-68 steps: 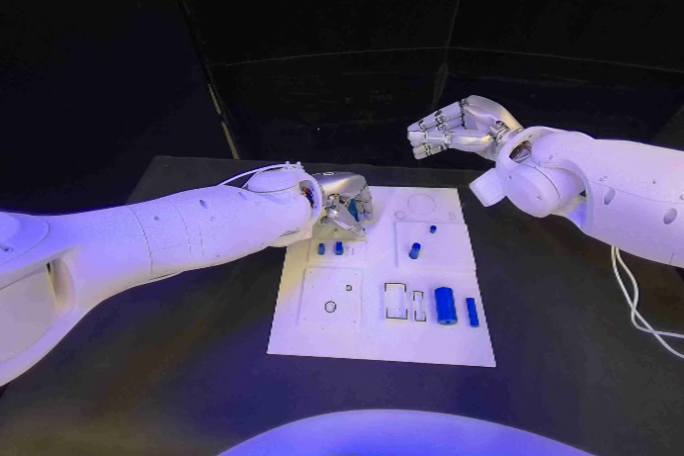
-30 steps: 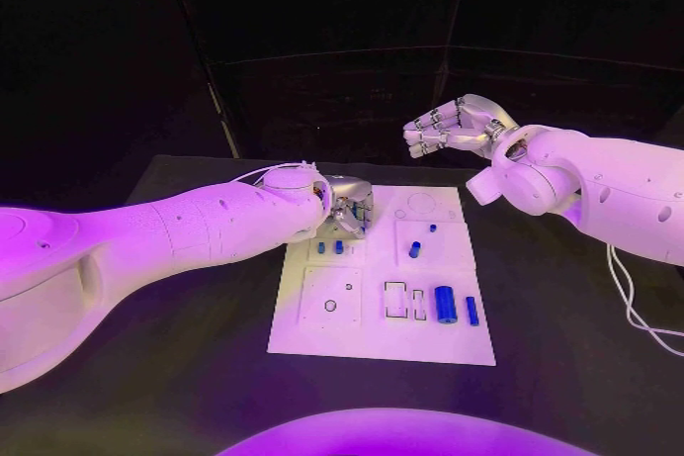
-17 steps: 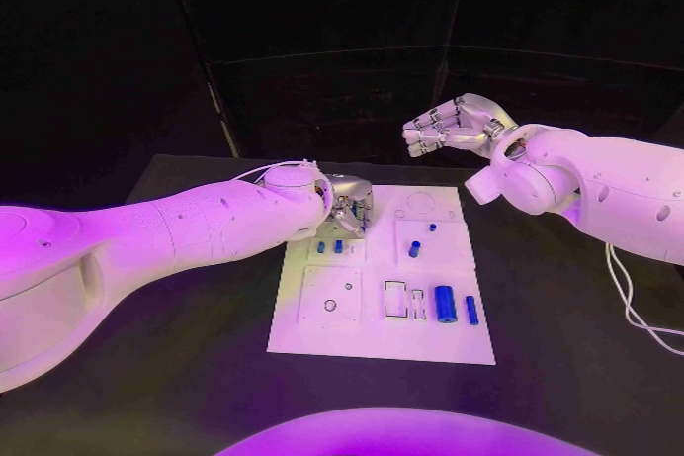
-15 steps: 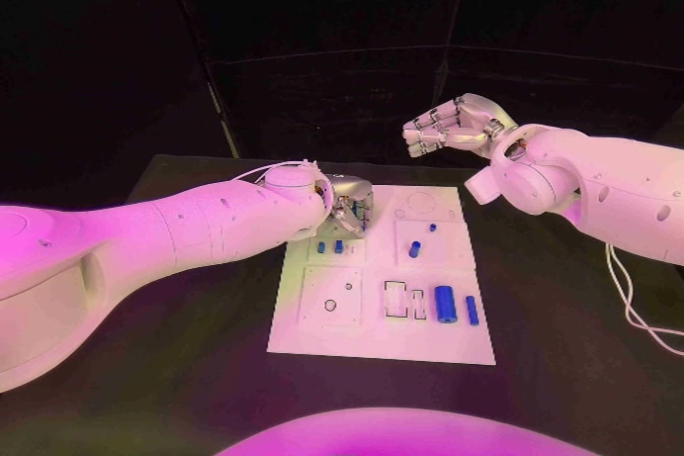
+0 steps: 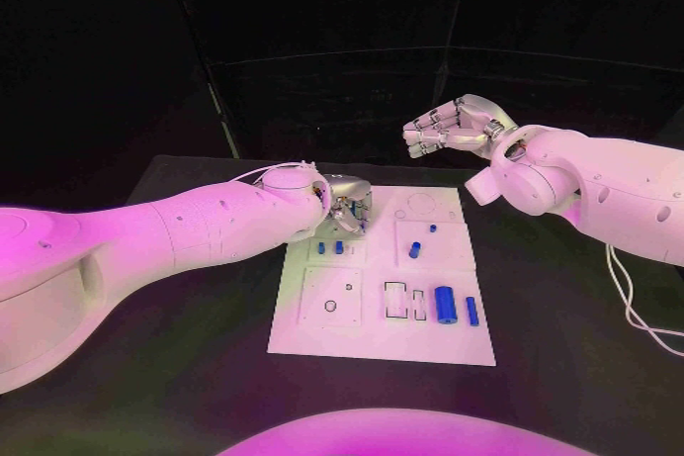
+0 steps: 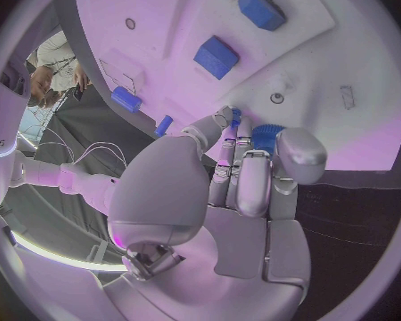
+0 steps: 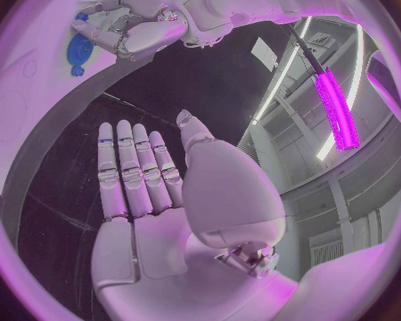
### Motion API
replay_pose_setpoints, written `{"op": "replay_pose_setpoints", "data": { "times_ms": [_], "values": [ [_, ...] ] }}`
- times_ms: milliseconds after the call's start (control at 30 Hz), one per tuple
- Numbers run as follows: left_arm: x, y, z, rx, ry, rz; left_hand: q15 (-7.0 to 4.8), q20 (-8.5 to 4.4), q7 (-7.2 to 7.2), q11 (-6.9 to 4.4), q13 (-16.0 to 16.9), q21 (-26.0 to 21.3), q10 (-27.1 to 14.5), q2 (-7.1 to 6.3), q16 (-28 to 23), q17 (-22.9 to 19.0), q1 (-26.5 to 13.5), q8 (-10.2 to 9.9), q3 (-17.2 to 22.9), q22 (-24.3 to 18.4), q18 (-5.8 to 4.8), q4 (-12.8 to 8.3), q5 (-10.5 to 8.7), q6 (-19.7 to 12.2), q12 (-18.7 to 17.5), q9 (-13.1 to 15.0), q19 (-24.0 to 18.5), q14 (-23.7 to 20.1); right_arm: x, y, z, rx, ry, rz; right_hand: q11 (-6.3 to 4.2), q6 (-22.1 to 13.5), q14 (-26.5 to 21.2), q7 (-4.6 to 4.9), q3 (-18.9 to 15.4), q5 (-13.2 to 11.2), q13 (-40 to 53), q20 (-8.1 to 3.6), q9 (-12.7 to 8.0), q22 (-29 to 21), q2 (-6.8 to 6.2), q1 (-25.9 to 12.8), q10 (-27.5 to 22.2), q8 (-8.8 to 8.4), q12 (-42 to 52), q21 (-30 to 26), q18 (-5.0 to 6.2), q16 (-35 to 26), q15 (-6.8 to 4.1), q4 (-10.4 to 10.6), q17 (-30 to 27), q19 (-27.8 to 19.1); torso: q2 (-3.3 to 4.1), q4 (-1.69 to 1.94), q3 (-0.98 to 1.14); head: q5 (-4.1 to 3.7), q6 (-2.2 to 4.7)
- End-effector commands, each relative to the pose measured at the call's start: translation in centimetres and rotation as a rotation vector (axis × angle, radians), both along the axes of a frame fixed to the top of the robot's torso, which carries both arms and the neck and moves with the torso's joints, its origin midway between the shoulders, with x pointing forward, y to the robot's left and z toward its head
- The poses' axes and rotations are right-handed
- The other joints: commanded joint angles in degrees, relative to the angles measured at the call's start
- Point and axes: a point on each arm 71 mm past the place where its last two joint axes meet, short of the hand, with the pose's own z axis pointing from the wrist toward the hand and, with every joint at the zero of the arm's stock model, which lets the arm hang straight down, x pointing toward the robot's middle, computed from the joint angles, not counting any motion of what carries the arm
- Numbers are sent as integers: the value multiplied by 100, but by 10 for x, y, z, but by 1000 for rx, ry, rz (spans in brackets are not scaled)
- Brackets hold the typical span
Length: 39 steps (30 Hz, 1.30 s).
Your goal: Assemble the parts on the task board
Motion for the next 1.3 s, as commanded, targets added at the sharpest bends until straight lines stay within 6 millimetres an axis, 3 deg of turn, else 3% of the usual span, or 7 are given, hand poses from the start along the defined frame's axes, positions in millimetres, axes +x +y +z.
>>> {"op": "replay_pose_setpoints", "data": {
  "times_ms": [33, 833, 1300],
  "values": [
    [-1, 1, 1, -24, -39, -25, -36, -4, 2, -4, 10, 21, 55, 1, 8, -1, -50, -42, 46, 16, -74, 3, -2, 39, -57, -8, 34, 142, 0, 2, 2, 7, -9, 13, 6, -26, -34, 91, -29, 24, 2, 6, 4, -4, 51, -16, -32, 21, 32, -21, 69, 27, 3, 7, -7, 37, 2, -1, -1, 6, 5],
    [-13, 13, 22, -181, -104, -49, -24, 3, 22, 12, 6, 80, 150, -58, 47, 26, -72, -137, 183, 98, -85, -38, -2, 73, -273, -17, 28, 144, 0, -1, 2, 7, -11, 9, 7, -27, -37, 92, -37, 25, 2, 7, 4, -3, 62, -17, -36, 21, 37, -26, 69, 28, 3, 13, -7, 39, -1, 7, -1, -4, 33],
    [-17, 53, 24, -166, -89, 4, -23, 4, 21, 12, 9, 98, 172, -77, 54, 30, -73, -148, 198, 122, -89, -50, -5, 87, -302, -16, 30, 145, 0, -5, 2, 6, -10, 3, 7, -27, -37, 92, -37, 25, 2, 7, 4, -3, 62, -17, -36, 21, 37, -26, 69, 28, 3, 13, -7, 39, -1, 11, 1, 10, 44]
  ]
}}
